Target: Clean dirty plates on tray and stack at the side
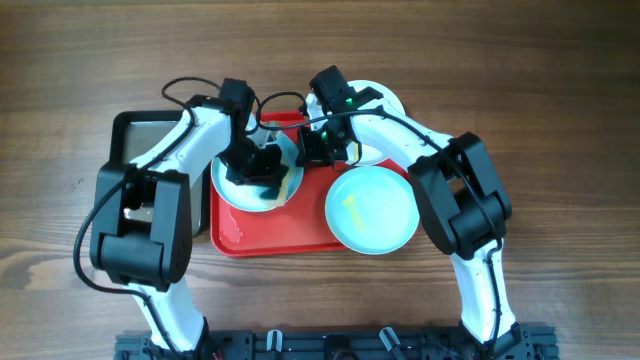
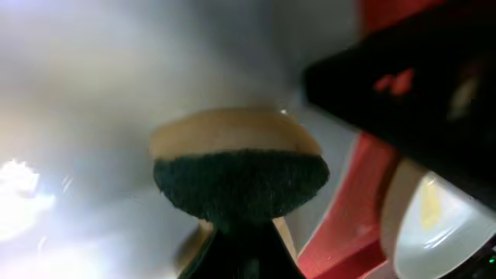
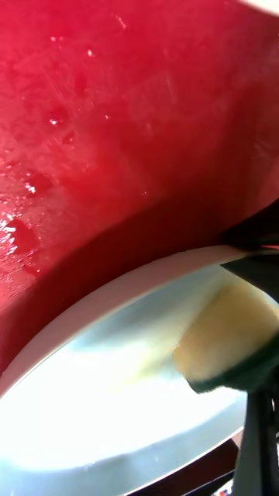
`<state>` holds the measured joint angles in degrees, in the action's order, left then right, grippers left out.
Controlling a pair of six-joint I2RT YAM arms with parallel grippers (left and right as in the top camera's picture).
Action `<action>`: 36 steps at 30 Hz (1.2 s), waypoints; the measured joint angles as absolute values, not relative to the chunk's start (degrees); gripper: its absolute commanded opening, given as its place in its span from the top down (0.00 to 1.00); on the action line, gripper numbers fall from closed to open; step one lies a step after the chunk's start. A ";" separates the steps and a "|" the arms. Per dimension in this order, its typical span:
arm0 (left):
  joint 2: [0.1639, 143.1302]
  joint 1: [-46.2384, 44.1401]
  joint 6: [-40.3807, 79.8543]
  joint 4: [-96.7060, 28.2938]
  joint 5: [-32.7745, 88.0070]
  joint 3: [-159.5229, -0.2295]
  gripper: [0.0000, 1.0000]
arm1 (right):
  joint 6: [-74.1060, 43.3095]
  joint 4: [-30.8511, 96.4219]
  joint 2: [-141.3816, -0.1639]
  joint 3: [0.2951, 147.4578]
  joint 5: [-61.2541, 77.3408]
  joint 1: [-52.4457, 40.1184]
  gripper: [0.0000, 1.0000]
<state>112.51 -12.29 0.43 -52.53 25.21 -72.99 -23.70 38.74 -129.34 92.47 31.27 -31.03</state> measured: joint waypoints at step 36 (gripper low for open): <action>112.42 -13.89 21.85 -37.50 -2.31 -73.52 0.96 | -24.16 38.52 -129.56 92.49 31.40 -31.24 0.96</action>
<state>112.42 -13.89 21.85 -37.50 -2.31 -73.52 -24.16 38.52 -129.56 92.49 31.40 -31.24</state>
